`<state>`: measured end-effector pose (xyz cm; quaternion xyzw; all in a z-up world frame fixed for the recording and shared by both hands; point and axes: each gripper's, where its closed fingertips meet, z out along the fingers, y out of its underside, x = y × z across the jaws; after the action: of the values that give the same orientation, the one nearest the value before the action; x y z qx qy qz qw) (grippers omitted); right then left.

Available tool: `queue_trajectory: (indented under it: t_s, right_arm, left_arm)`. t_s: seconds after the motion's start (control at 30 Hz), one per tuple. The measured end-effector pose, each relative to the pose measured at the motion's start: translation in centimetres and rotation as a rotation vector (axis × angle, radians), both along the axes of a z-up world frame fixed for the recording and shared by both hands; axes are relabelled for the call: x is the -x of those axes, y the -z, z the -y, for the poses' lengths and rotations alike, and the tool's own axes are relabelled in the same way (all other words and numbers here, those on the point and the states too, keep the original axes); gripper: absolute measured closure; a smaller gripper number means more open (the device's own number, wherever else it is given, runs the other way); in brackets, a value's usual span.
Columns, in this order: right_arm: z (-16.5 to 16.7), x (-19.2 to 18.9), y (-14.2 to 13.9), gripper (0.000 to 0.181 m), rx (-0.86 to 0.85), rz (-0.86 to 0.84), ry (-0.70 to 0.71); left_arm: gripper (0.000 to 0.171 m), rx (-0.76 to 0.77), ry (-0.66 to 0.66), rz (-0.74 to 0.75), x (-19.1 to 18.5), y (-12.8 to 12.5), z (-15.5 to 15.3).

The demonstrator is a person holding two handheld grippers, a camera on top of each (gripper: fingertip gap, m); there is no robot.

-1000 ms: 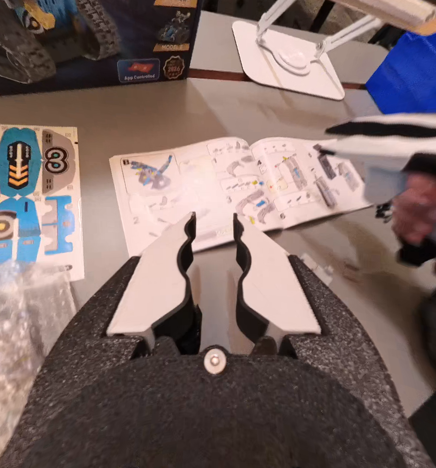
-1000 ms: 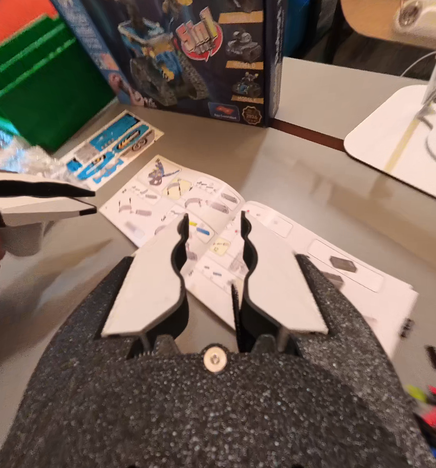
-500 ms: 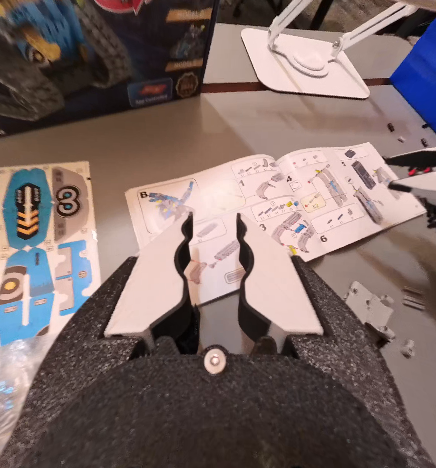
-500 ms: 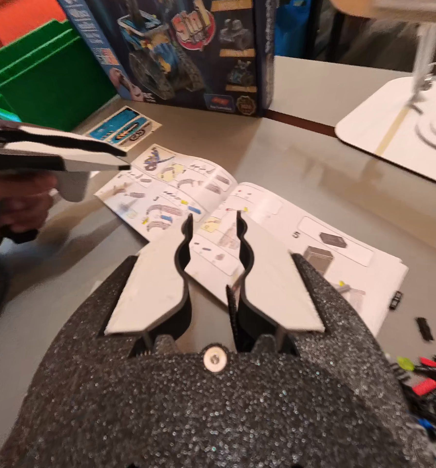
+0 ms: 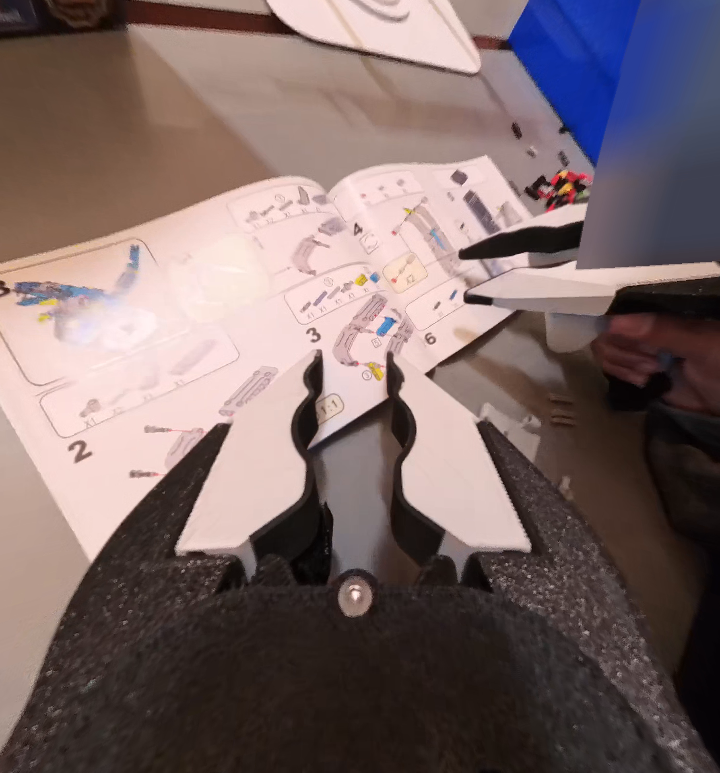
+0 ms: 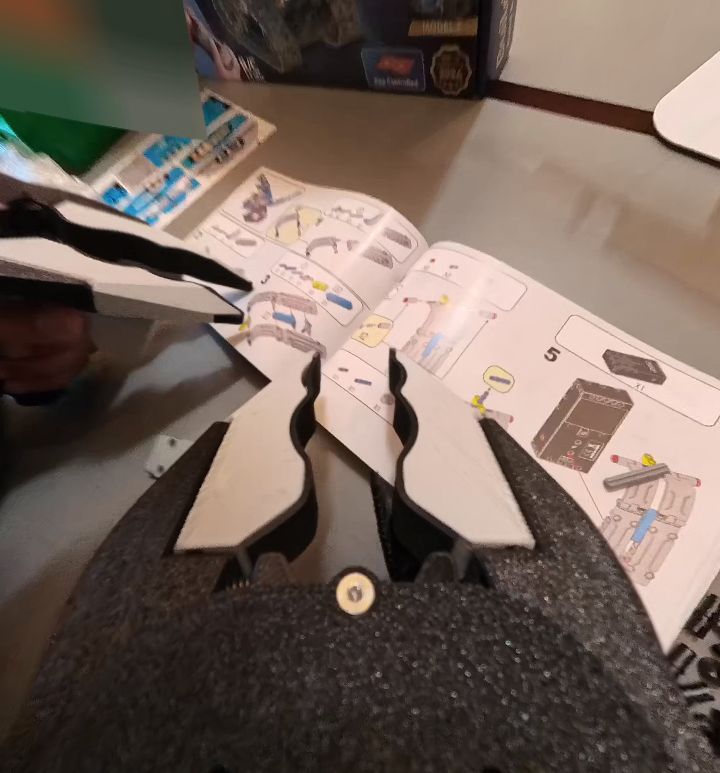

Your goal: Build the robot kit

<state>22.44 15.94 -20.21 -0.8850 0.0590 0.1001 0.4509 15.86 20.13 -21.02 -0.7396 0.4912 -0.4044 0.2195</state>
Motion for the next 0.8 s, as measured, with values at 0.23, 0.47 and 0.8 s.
queue_trajectory:
  t_s: [0.23, 0.47, 0.8]
  right_arm:
    - [0.8, -1.4, 2.7, 0.162, 0.141, 0.111, 0.052]
    - [0.8, -1.4, 2.8, 0.162, 0.133, 0.144, 0.046]
    - [0.8, -1.3, 2.8, 0.162, 0.123, 0.129, 0.049]
  left_arm:
    - [0.156, -0.093, -0.011, -0.091, 0.6, 1.6, -0.7]
    - [0.156, -0.092, -0.010, -0.091, 0.6, 1.6, -0.7]
    - [0.147, -0.152, -0.184, -0.112, 1.9, 1.5, -4.7]
